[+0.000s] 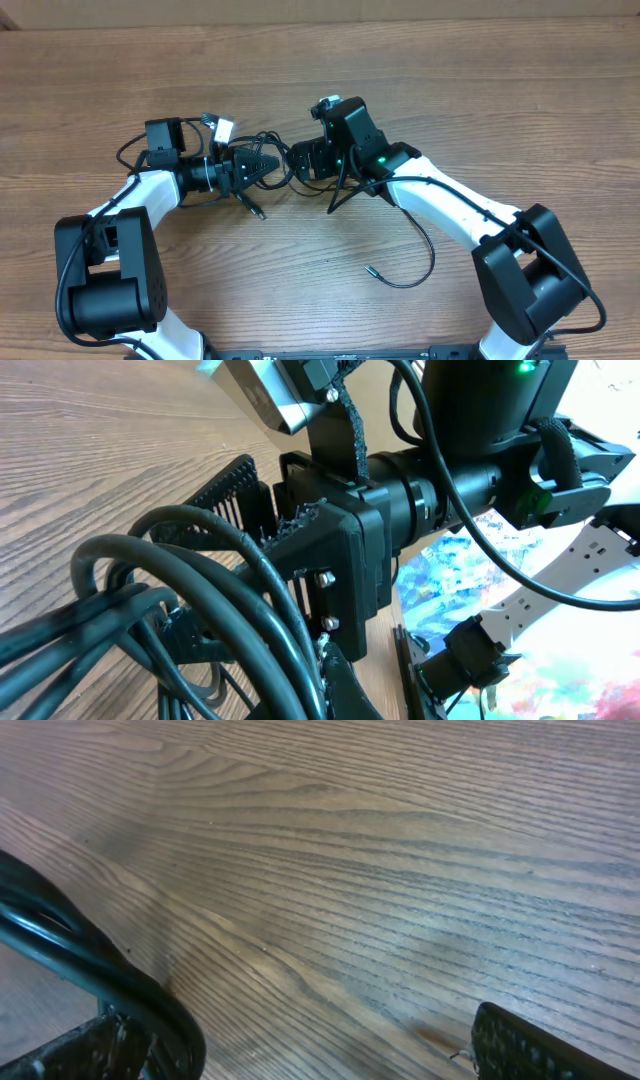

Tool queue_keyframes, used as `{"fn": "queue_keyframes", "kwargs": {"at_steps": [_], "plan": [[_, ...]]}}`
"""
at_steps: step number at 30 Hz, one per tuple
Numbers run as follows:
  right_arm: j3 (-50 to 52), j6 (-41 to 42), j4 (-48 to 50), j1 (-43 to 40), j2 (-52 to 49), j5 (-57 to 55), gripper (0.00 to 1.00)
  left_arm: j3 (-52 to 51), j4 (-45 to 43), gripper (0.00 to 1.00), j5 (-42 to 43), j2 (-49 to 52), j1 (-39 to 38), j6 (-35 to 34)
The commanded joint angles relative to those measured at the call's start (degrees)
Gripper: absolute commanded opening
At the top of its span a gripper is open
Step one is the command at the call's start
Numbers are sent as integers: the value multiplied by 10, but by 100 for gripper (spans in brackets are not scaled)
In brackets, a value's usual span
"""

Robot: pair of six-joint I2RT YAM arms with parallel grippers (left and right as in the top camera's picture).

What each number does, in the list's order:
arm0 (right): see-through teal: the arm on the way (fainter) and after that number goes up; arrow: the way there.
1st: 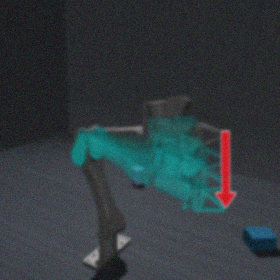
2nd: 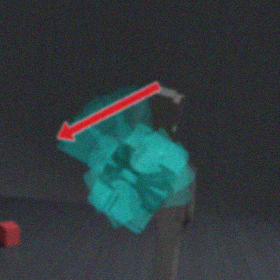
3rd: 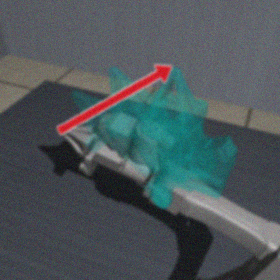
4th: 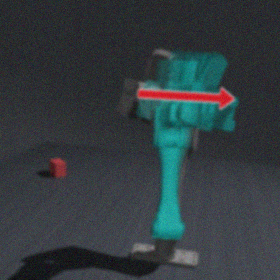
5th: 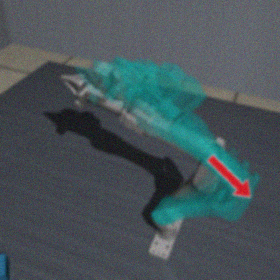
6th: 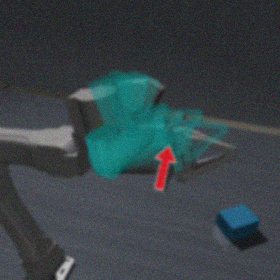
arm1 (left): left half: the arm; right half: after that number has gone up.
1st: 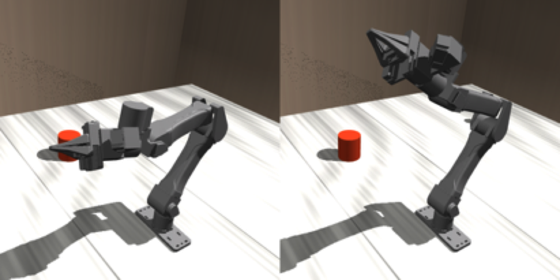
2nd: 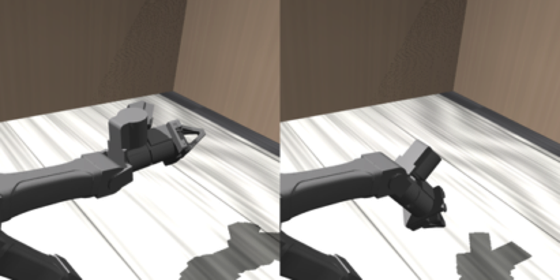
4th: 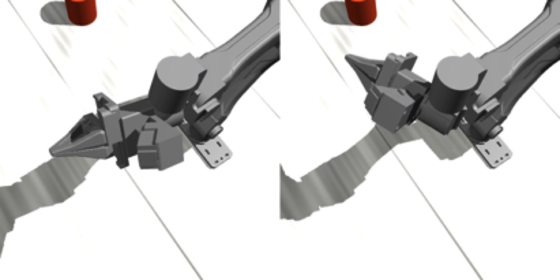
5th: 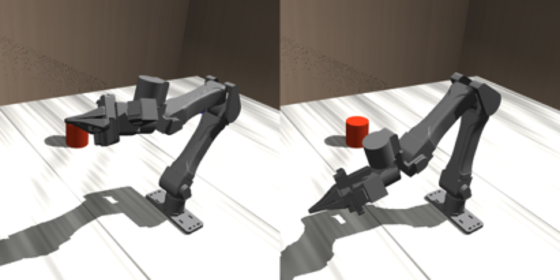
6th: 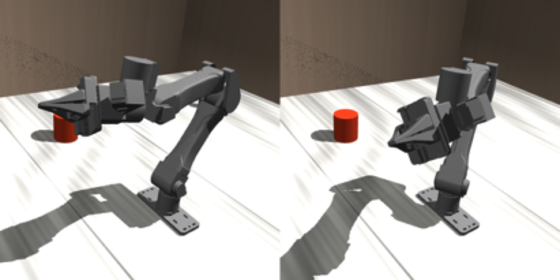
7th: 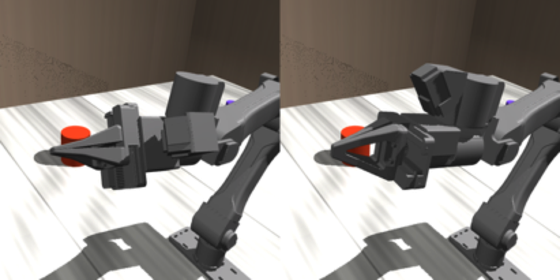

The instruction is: Untangle cables

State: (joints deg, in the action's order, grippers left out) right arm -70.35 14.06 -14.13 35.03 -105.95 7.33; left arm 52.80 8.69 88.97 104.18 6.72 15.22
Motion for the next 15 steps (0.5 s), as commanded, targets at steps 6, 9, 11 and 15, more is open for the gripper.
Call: {"fn": "queue_keyframes", "kwargs": {"at_steps": [6, 9, 11, 15], "plan": [[-13, -2, 12, 8, -6, -39, 100, -4, -2, 4, 16, 7, -4, 9], [-12, -1, 19, 8, -6, -39, 100, -4, -2, 4, 16, 7, -4, 9], [-12, 8, 24, 8, -7, -39, 100, -4, -2, 4, 16, 7, -4, 9], [-12, 9, 31, 9, -14, -41, 100, -4, -2, 4, 16, 7, -4, 9]]}}
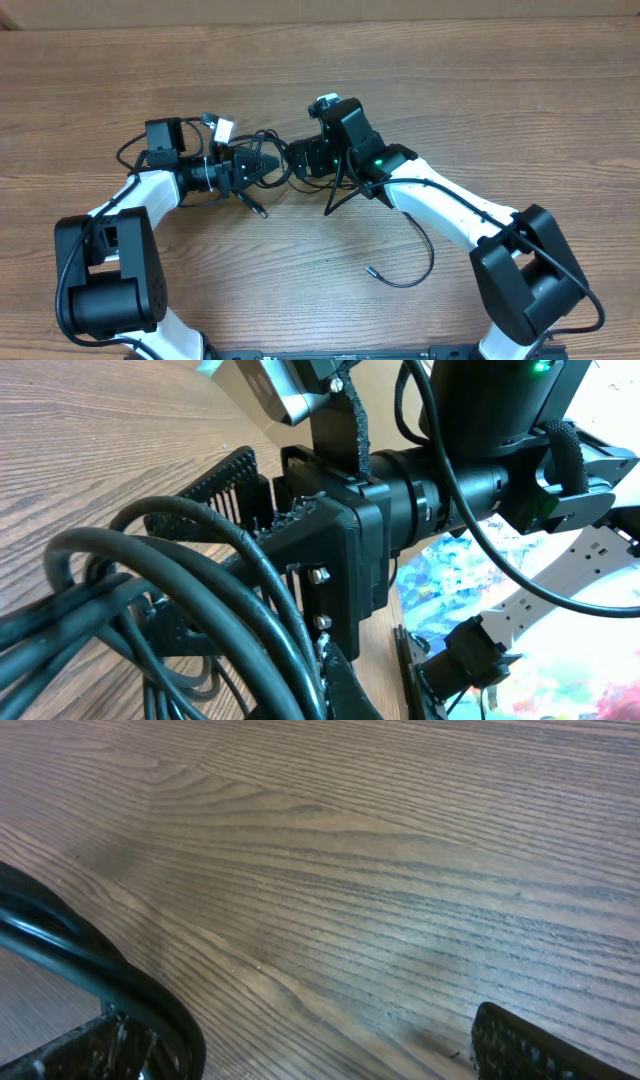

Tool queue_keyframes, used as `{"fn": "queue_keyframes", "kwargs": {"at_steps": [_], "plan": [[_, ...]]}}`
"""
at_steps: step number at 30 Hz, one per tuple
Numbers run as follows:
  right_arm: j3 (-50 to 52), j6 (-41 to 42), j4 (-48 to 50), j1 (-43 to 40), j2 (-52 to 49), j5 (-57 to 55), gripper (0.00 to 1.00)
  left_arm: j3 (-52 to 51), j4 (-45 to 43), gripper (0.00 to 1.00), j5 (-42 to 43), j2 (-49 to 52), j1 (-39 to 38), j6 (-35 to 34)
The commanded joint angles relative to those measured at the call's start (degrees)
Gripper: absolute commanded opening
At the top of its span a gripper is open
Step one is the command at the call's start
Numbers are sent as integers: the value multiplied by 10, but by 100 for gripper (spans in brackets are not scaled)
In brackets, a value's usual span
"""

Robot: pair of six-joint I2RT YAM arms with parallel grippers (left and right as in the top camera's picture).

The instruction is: Untangle cables

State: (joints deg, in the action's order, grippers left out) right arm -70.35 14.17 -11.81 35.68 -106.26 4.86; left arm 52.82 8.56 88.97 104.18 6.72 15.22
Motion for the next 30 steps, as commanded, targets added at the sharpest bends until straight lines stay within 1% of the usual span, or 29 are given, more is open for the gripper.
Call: {"fn": "queue_keyframes", "kwargs": {"at_steps": [1, 5, 8, 15, 19, 22, 26, 28, 30], "plan": [[-12, 8, 11, 3, -14, -18, 100, -4, 0, 4, 16, 7, -4, 9], [-12, 7, 31, 3, -40, -26, 100, -4, 0, 4, 16, 7, -4, 9], [-12, 7, 45, 3, -58, -57, 100, -4, 0, 4, 16, 7, -4, 9], [-12, 7, 92, 3, -61, -72, 100, -4, 0, 4, 16, 7, -4, 9], [-12, 8, 96, 2, -61, -86, 100, -4, 0, 4, 16, 7, -4, 9], [-12, 11, 65, 2, -61, -156, 100, -4, 0, 4, 13, 7, -3, 8], [-12, 68, -9, -6, -61, -274, 100, -4, -3, 4, -19, 7, 1, -21], [-12, 92, -48, -19, -61, -310, 100, -4, -5, 4, -37, 7, 8, -39], [-12, 115, -85, -37, -61, -318, 100, -4, -6, 4, -55, 7, 16, -57]]}}
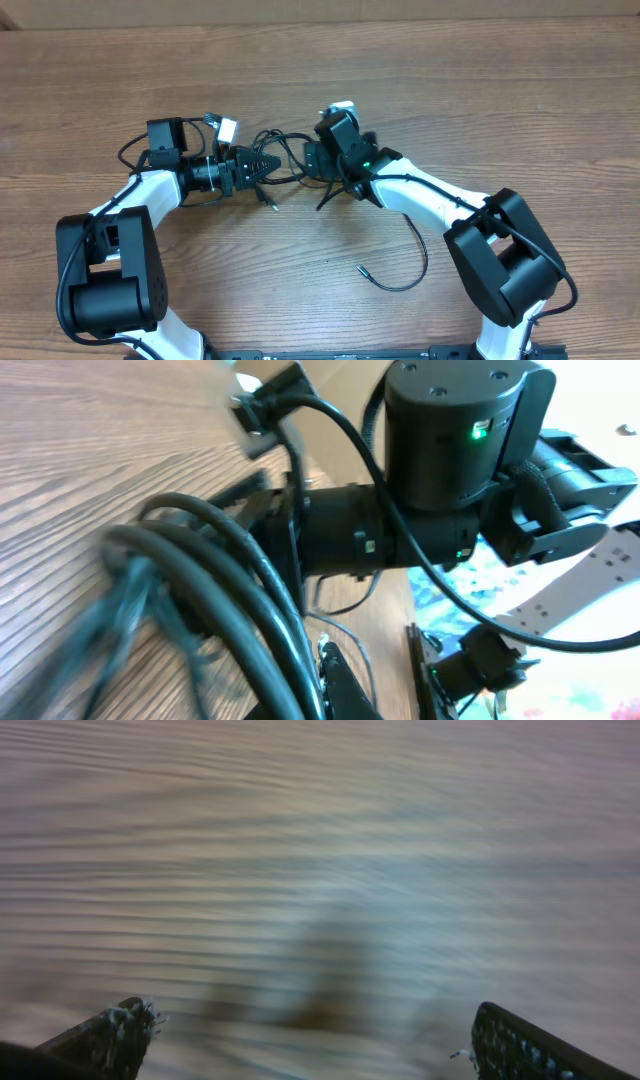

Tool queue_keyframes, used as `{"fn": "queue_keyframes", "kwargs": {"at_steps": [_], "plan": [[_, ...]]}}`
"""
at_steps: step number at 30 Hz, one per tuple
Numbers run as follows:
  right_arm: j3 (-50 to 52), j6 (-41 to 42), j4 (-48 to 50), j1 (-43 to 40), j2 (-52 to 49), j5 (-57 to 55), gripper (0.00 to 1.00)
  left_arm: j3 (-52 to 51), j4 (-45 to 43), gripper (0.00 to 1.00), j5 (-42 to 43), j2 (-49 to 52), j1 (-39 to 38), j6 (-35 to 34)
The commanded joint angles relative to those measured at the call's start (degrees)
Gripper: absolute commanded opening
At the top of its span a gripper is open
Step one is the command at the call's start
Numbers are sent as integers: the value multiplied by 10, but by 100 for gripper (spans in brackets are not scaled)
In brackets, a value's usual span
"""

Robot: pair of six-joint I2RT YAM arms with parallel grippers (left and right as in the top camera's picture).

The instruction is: Untangle cables

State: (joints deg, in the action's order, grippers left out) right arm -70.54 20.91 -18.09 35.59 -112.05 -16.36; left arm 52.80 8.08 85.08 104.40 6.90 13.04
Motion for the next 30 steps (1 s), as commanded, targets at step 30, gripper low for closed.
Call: {"fn": "queue_keyframes", "kwargs": {"at_steps": [30], "plan": [[31, 185, -144, -164, -3, -26, 100, -4, 35, 4, -284, 5, 49, -200]]}}
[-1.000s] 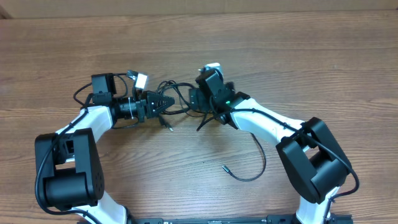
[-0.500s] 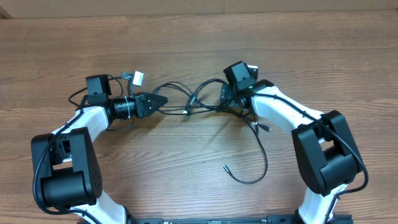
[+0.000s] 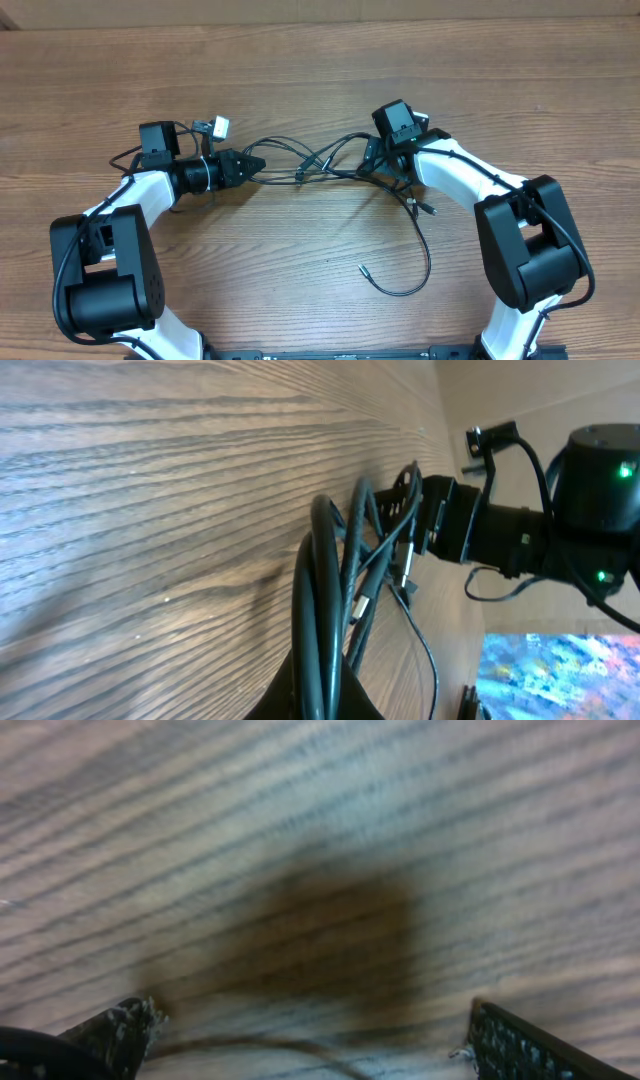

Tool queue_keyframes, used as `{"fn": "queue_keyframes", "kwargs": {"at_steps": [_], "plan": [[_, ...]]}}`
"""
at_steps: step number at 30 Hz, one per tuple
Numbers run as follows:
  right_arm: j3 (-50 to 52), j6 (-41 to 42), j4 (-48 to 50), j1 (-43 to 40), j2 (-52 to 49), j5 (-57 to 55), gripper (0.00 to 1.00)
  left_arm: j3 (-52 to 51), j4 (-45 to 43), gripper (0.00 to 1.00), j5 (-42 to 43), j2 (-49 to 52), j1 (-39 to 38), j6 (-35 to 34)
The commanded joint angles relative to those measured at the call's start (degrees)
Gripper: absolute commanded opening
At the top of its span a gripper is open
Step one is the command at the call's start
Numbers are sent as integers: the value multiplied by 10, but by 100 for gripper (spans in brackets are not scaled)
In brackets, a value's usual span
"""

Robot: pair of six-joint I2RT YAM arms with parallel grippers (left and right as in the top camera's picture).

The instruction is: Untangle cables

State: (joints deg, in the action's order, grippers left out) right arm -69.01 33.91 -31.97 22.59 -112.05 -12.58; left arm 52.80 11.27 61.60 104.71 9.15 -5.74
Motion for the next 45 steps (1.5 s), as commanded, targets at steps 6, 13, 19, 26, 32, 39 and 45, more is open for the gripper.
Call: {"fn": "queue_keyframes", "kwargs": {"at_steps": [6, 13, 19, 26, 32, 39, 45], "plan": [[16, 100, 12, -35, -4, -46, 100, -4, 11, 4, -82, 2, 26, -30], [16, 100, 14, -40, -4, -47, 100, -4, 11, 4, -82, 2, 26, -30], [16, 97, 7, -46, -5, -47, 100, -4, 11, 4, -82, 2, 26, -31], [16, 96, 32, -55, -7, -47, 100, -4, 11, 4, -82, 2, 26, -31], [16, 93, 35, -63, -10, -16, 100, -4, 11, 4, -82, 2, 26, -31], [16, 91, 1, -62, -30, 16, 100, -4, 11, 4, -82, 2, 25, -31], [16, 47, 5, -62, -35, 108, 100, -4, 11, 14, -105, 2, 25, -31]]}}
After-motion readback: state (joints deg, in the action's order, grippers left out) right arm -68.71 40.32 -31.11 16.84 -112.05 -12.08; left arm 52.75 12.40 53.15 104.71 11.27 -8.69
